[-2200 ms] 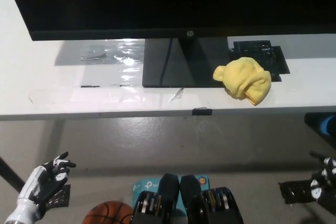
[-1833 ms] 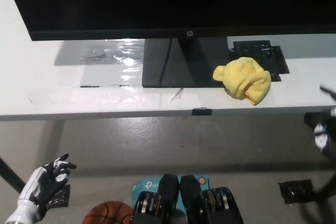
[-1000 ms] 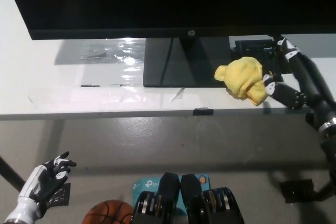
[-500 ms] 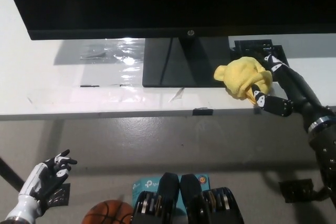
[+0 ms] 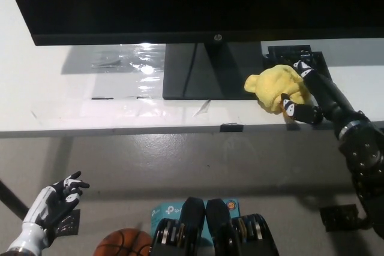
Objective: The robot uses its right hand to pick up the cloth kept in the middle of the desk and use it to wipe the monitor in the middle of the desk by swiping its screen twice
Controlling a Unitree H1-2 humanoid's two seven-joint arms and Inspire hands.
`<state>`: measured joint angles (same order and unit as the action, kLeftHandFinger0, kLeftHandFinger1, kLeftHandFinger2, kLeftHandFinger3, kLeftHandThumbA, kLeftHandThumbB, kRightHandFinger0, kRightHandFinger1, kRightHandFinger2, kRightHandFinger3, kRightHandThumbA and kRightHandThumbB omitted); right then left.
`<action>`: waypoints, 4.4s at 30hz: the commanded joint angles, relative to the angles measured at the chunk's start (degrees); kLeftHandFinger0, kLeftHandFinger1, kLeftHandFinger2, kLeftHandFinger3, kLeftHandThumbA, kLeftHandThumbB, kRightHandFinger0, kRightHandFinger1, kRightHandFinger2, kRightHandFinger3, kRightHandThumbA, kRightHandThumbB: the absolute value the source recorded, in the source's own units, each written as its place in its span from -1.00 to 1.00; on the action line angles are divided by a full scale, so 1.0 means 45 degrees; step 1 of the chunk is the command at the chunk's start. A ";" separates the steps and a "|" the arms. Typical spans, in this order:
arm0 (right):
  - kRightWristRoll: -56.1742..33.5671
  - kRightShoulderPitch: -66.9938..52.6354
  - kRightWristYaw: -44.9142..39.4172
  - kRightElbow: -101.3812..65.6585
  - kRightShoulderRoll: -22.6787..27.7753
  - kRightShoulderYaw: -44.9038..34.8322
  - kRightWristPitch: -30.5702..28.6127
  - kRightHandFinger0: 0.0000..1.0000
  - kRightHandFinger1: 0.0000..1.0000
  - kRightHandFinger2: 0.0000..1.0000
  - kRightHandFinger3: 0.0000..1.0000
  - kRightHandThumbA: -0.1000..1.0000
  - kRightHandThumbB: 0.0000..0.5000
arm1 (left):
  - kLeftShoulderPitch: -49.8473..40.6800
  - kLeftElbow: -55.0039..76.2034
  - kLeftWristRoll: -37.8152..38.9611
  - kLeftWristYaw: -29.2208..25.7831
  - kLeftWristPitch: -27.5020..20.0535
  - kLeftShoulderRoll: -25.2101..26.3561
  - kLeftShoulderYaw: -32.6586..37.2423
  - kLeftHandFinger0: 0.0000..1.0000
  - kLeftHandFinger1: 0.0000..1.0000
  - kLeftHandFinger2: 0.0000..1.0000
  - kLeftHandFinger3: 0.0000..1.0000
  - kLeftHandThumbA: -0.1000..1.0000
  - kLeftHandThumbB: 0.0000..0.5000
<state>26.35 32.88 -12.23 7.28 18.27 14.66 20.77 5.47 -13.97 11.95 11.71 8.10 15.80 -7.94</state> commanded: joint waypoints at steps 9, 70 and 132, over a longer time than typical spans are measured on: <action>0.0292 0.0870 0.0281 0.1232 -0.0278 0.0338 -0.0321 1.00 1.00 1.00 1.00 -0.08 -0.12 | 0.0653 0.0120 0.0001 0.0182 -0.0124 0.0345 -0.0020 1.00 0.92 1.00 1.00 -0.44 -0.81; -0.1433 0.1546 0.7057 -0.2098 -0.2806 -0.6145 -0.2749 -1.00 -0.98 -0.32 -0.99 -1.00 -0.33 | 0.0272 0.0137 -0.0099 0.0196 -0.0242 0.0196 0.0002 1.00 0.95 1.00 1.00 -0.29 -0.96; 0.3987 0.8509 1.0150 0.9871 -0.4537 0.2143 -0.1083 -1.00 -1.00 -0.24 -0.05 -1.00 -0.35 | -0.0046 0.0558 -0.0508 0.0167 0.0016 -0.0085 0.0553 0.95 0.86 0.98 1.00 -0.31 -0.95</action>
<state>44.47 62.16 34.76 53.33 3.15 23.21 16.96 4.97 -13.40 10.21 12.51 8.31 15.32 -5.91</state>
